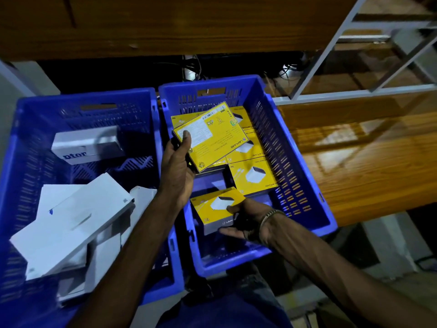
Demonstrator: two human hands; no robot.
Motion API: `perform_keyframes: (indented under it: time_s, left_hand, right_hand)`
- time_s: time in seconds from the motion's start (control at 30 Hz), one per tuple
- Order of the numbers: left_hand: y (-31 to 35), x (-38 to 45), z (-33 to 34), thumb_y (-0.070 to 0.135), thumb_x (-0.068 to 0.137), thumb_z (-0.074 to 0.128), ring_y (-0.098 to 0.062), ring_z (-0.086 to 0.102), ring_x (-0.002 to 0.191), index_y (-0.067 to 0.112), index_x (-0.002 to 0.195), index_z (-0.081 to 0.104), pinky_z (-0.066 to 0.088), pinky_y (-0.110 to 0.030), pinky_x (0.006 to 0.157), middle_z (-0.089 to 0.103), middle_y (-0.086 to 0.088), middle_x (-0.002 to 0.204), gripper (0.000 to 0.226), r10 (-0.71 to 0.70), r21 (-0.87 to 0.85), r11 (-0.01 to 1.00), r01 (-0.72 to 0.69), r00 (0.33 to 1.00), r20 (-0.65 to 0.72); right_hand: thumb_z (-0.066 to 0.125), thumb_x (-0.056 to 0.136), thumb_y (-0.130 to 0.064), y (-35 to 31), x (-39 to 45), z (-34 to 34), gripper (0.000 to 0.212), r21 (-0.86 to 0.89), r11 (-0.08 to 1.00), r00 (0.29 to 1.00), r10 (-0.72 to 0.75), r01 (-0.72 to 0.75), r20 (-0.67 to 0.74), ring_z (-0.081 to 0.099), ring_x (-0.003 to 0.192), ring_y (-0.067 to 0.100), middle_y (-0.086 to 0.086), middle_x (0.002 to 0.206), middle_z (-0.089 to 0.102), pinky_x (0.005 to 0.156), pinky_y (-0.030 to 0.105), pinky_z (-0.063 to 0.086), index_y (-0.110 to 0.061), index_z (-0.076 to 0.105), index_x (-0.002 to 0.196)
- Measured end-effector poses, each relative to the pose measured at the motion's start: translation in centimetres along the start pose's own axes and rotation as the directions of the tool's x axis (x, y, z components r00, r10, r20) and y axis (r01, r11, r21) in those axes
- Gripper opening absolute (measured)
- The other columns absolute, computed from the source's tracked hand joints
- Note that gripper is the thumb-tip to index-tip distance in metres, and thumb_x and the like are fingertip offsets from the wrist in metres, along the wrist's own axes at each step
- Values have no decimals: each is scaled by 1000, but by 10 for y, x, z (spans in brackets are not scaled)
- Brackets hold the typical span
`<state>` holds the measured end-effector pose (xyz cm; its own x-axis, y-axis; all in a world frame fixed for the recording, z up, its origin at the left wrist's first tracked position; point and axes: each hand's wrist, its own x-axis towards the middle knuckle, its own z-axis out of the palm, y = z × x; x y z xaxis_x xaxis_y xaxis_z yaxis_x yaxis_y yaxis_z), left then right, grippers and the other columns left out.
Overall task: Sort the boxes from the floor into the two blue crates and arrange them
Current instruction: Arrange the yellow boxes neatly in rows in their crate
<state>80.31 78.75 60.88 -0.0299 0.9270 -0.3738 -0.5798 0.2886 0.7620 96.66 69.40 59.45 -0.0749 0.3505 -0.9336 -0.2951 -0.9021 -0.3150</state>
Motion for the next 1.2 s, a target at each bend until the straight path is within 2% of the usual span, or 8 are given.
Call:
perform_keyframes:
  time_s: [0.1, 0.23, 0.37, 0.43, 0.57, 0.67, 1.0, 1.2]
  left_hand:
    - [-1, 0, -1, 33, 99, 67, -31, 55, 139, 14, 148, 52, 49, -54, 111, 60, -9, 148, 54, 19, -5, 1000, -19, 1000, 7]
    - [-4, -3, 1, 41, 92, 73, -31, 50, 143, 17, 149, 52, 45, -58, 113, 57, -7, 151, 65, 33, 24, 999, -33, 999, 2]
    - [-5, -7, 2, 32, 103, 63, -30, 59, 133, 7, 144, 52, 58, -43, 95, 66, -12, 138, 50, 40, 55, 998, -39, 999, -18]
    - [-5, -7, 2, 30, 105, 60, -33, 56, 135, 2, 145, 49, 59, -40, 94, 63, -21, 135, 50, 43, 63, 997, -42, 999, -14]
    - [-5, -7, 5, 29, 105, 59, -23, 56, 123, 7, 146, 51, 53, -40, 99, 65, 0, 120, 47, 45, 111, 993, -44, 999, -9]
    - [-6, -7, 4, 30, 105, 59, -22, 56, 135, 14, 149, 49, 53, -43, 106, 62, -2, 143, 48, 31, 116, 993, -32, 999, 18]
    - [-4, -9, 5, 29, 107, 56, -12, 56, 98, 18, 135, 57, 55, -23, 72, 58, 2, 115, 30, 34, 123, 992, -37, 999, 31]
    - [-3, -10, 6, 24, 108, 53, -4, 67, 80, 16, 127, 57, 56, -21, 65, 68, 15, 82, 21, 13, 99, 995, -21, 997, 78]
  right_hand:
    - [54, 99, -4, 2, 18, -2, 34, 40, 999, 1000, 1, -1, 1, 48, 135, 47, 12, 151, 46, 67, 48, 63, -25, 77, 114]
    - [44, 106, -5, 1, 28, 19, 31, 73, 997, 1000, -8, 9, -9, 61, 113, 40, 11, 127, 44, 70, 49, 64, -18, 65, 124]
    - [46, 105, -7, -9, 37, 33, 40, 21, 996, 996, -87, 88, -13, 54, 125, 37, 15, 137, 45, 107, 47, 50, -19, 55, 142]
    - [50, 106, -18, -15, 40, 35, 31, -44, 998, 999, -46, 46, 0, 56, 128, 40, 21, 146, 48, 99, 45, 55, -12, 54, 137]
    - [51, 103, -43, -13, 50, 29, 32, -365, 931, 999, -15, -3, -47, 68, 61, 26, 12, 79, 65, 49, 32, 57, -11, 53, 98]
    - [44, 108, -38, -14, 56, 21, 23, -394, 917, 997, -73, 61, -17, 66, 43, 23, 10, 78, 63, 41, 30, 57, -16, 52, 105]
    - [57, 98, -53, -15, 56, 23, 35, -763, 637, 993, -109, 111, 53, 64, 58, 20, 8, 74, 68, 60, 26, 50, -18, 60, 100]
    - [52, 104, -8, -41, 6, -8, 14, -291, 802, 853, -501, 521, 145, 67, 63, 20, 13, 85, 70, 58, 27, 46, -13, 64, 98]
